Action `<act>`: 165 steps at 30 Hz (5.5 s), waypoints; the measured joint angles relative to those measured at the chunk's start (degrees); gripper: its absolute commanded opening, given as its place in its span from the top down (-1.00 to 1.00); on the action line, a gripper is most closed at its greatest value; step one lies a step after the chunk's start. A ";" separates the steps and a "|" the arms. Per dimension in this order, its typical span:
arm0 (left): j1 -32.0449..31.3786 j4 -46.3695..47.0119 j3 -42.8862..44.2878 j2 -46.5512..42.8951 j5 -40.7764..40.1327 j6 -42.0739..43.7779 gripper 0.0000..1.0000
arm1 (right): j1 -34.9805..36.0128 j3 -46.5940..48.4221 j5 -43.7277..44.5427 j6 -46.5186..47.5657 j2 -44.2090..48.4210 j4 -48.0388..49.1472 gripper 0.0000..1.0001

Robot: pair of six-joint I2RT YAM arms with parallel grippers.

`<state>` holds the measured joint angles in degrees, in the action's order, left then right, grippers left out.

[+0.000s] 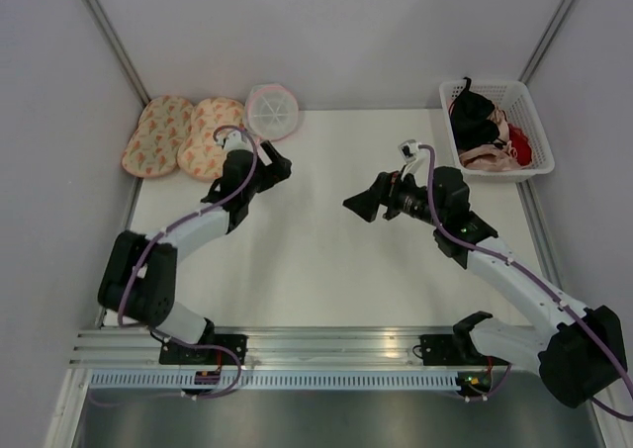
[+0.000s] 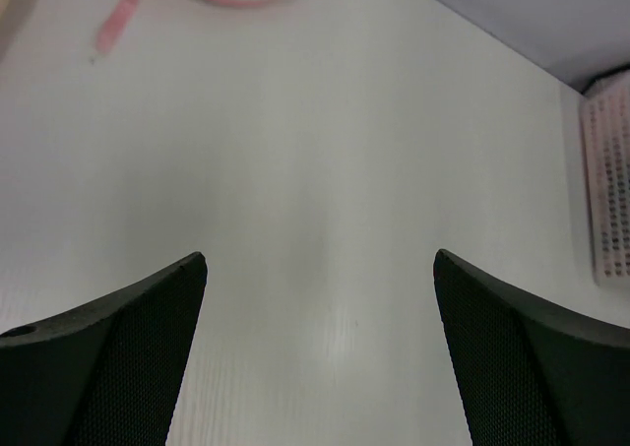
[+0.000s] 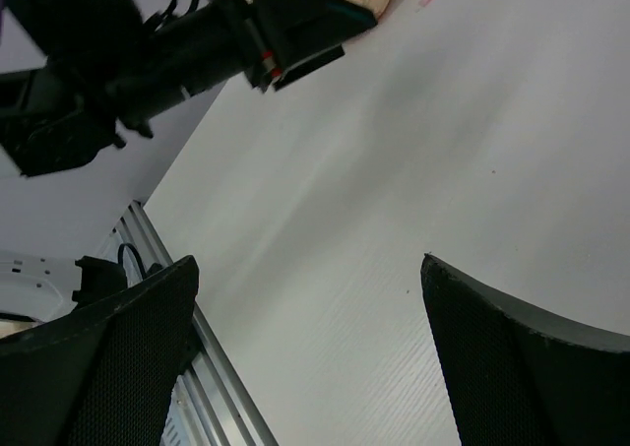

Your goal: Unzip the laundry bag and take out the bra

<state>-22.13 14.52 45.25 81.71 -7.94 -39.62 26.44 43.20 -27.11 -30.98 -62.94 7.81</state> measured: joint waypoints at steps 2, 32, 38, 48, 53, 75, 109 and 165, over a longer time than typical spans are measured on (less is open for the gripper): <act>2.47 1.46 7.06 9.22 0.13 1.92 -0.99 | 0.09 -0.07 0.04 0.42 0.76 -0.70 -0.96; 9.05 -15.54 66.53 54.93 -15.72 27.36 -0.99 | 0.09 -5.90 2.16 4.11 4.17 -9.62 -0.96; 11.26 -18.49 72.89 59.84 -12.24 29.22 -0.76 | 0.09 -5.90 2.51 3.74 5.20 -10.86 -0.96; 11.78 -16.44 70.23 58.95 12.57 28.85 0.47 | 0.09 -5.90 2.56 2.19 8.02 -11.28 -0.76; 11.61 -15.04 64.85 55.19 20.72 23.63 0.95 | 0.09 -5.88 2.89 2.01 8.55 -11.34 -0.76; -0.31 18.27 -15.76 0.44 26.51 -24.55 0.95 | 2.27 -4.42 1.92 -0.46 0.90 -3.67 -0.51; -3.02 13.07 -31.41 -26.99 24.57 -33.05 0.95 | 21.11 0.61 6.47 -2.29 -18.99 2.58 -0.05; -5.46 -28.39 2.03 -4.42 39.28 9.46 -0.72 | 20.41 14.23 55.45 7.37 -12.79 -39.82 0.99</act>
<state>-27.59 -13.87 47.29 77.30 31.33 -30.15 46.85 57.43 28.34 -23.62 -75.72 -32.01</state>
